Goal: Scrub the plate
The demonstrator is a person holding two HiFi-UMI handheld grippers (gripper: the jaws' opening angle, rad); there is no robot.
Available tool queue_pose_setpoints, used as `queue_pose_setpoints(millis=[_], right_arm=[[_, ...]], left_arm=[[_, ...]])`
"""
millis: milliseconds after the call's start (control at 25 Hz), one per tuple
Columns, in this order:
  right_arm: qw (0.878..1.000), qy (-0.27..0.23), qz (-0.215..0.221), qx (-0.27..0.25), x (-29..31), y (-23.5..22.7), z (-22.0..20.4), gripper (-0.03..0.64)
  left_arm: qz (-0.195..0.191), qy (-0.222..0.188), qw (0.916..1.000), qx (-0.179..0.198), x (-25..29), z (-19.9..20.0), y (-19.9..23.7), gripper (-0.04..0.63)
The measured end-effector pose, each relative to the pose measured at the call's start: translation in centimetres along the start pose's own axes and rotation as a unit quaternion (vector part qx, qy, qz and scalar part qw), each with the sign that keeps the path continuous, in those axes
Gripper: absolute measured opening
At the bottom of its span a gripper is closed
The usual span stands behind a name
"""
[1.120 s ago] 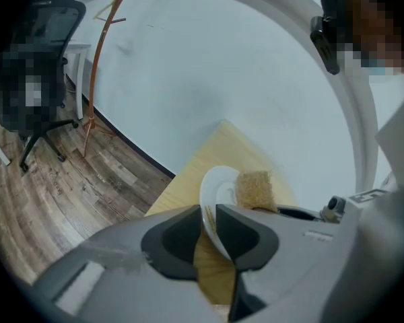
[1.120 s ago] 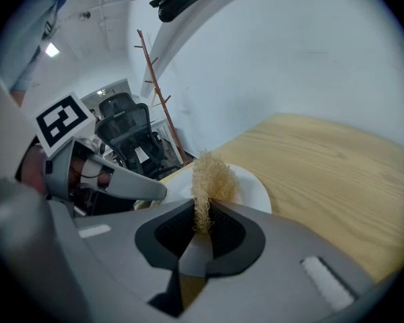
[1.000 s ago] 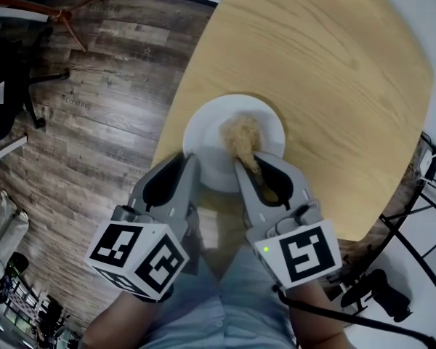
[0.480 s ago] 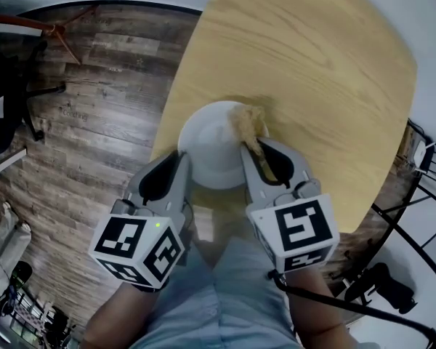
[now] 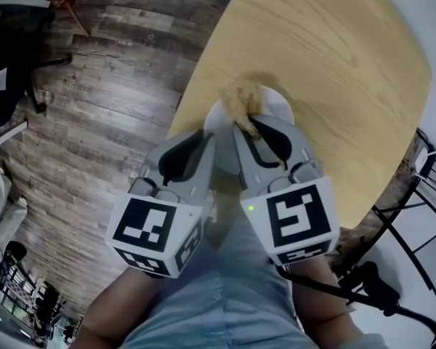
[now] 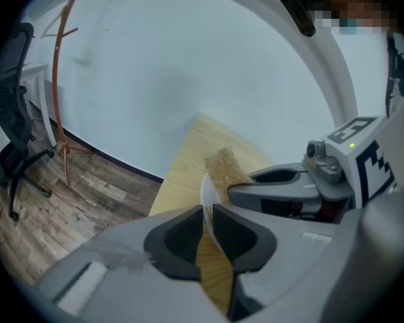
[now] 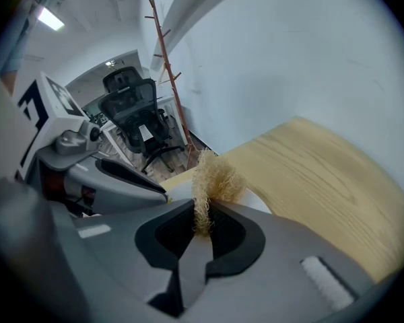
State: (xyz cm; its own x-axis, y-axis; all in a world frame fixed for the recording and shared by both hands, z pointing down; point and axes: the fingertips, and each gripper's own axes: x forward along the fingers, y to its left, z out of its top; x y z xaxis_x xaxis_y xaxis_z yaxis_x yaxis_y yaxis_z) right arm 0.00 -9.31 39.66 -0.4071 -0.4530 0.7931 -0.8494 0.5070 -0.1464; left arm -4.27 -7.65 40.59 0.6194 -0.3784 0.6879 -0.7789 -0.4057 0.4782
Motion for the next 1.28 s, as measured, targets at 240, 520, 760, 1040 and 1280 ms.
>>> queue_pose_setpoints(millis=[240,520,760,1040,1280], right_arm=[[0.999,0.000,0.033,-0.009,0.0,2.4,0.3,0.041],[0.998,-0.004,0.062,0.025,-0.2,3.4,-0.9,0.040],[0.996,-0.013,0.072,0.045,-0.7,4.0,-1.7,0.040],[0.995,-0.002,0.082,0.061,-1.7,5.0,-4.4,0.040],[0.994,0.002,0.080,0.077,-2.5,5.1,-6.5,0.040]], left_arm=[[-0.004,0.001,1.0000,0.000,0.1,-0.1,-0.3,0.069],[0.002,-0.009,0.9998,-0.015,0.1,0.2,0.2,0.066],[0.002,-0.018,0.9996,-0.021,0.1,0.2,0.1,0.064],[0.004,-0.022,0.9997,-0.006,-0.1,0.0,0.0,0.063],[0.009,-0.021,0.9995,0.021,-0.2,0.2,0.3,0.063]])
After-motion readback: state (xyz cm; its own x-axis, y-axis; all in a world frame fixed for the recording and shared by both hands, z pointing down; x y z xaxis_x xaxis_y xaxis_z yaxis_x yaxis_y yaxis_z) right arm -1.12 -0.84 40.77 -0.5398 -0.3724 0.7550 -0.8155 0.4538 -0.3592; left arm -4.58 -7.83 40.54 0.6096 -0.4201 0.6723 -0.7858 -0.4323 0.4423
